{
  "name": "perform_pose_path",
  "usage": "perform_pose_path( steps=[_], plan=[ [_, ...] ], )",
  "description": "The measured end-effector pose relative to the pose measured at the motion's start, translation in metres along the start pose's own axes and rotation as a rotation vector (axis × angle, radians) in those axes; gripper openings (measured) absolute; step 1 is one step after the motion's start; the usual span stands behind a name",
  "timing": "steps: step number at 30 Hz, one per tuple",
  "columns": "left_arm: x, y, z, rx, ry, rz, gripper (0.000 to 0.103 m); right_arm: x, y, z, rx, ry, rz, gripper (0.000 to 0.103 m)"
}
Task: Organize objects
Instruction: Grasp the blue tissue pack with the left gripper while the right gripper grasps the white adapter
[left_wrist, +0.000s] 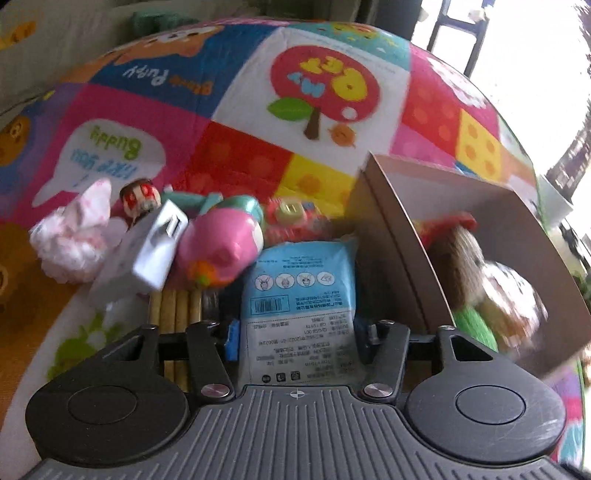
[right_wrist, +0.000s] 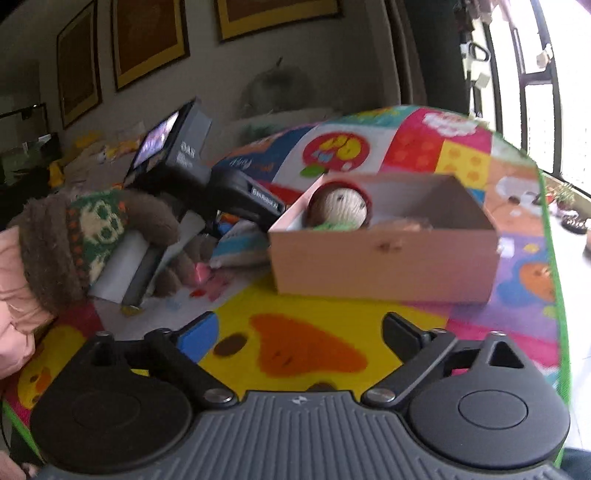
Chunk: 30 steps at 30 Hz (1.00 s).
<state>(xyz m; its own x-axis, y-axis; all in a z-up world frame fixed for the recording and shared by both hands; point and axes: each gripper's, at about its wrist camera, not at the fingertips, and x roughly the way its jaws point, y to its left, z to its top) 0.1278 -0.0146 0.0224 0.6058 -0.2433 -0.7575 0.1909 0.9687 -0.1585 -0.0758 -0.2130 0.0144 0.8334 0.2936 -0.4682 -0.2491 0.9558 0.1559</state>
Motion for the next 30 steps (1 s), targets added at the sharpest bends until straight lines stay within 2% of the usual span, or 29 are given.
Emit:
perform_pose_path(
  steps=[5, 8, 10, 12, 16, 19, 22, 23, 26, 28, 30],
  plan=[
    [-0.049, 0.002, -0.046, 0.043, 0.007, -0.116, 0.056, 0.005, -0.001, -0.002, 0.006, 0.019, -0.018, 0.100],
    [-0.087, 0.020, -0.080, 0.000, 0.000, -0.210, 0.055, 0.008, -0.001, 0.000, 0.006, 0.046, -0.022, 0.101],
    [-0.109, 0.037, -0.100, -0.048, -0.014, -0.234, 0.055, 0.012, 0.000, 0.001, 0.003, 0.068, -0.025, 0.103],
    [-0.126, 0.054, -0.113, -0.086, -0.057, -0.206, 0.055, 0.014, 0.004, 0.002, -0.005, 0.088, -0.017, 0.103],
    [-0.150, 0.091, -0.120, -0.154, -0.186, -0.073, 0.055, 0.018, 0.023, 0.009, -0.048, 0.105, 0.002, 0.103],
    [-0.149, 0.107, -0.121, -0.174, -0.211, -0.015, 0.055, 0.020, 0.045, 0.018, -0.111, 0.088, 0.012, 0.103],
    [-0.139, 0.109, -0.125, -0.144, -0.242, 0.094, 0.055, 0.022, 0.066, 0.032, -0.199, 0.034, 0.015, 0.103],
    [-0.135, 0.113, -0.128, -0.161, -0.242, 0.100, 0.055, 0.025, 0.071, 0.038, -0.224, 0.024, 0.019, 0.102],
    [-0.128, 0.130, -0.136, -0.226, -0.252, 0.043, 0.056, 0.045, 0.086, 0.062, -0.279, 0.040, 0.043, 0.090],
    [-0.128, 0.131, -0.137, -0.221, -0.267, 0.034, 0.056, 0.066, 0.095, 0.079, -0.306, 0.075, 0.053, 0.083],
    [-0.129, 0.132, -0.141, -0.213, -0.281, 0.022, 0.056, 0.090, 0.101, 0.094, -0.320, 0.114, 0.053, 0.082]
  ],
)
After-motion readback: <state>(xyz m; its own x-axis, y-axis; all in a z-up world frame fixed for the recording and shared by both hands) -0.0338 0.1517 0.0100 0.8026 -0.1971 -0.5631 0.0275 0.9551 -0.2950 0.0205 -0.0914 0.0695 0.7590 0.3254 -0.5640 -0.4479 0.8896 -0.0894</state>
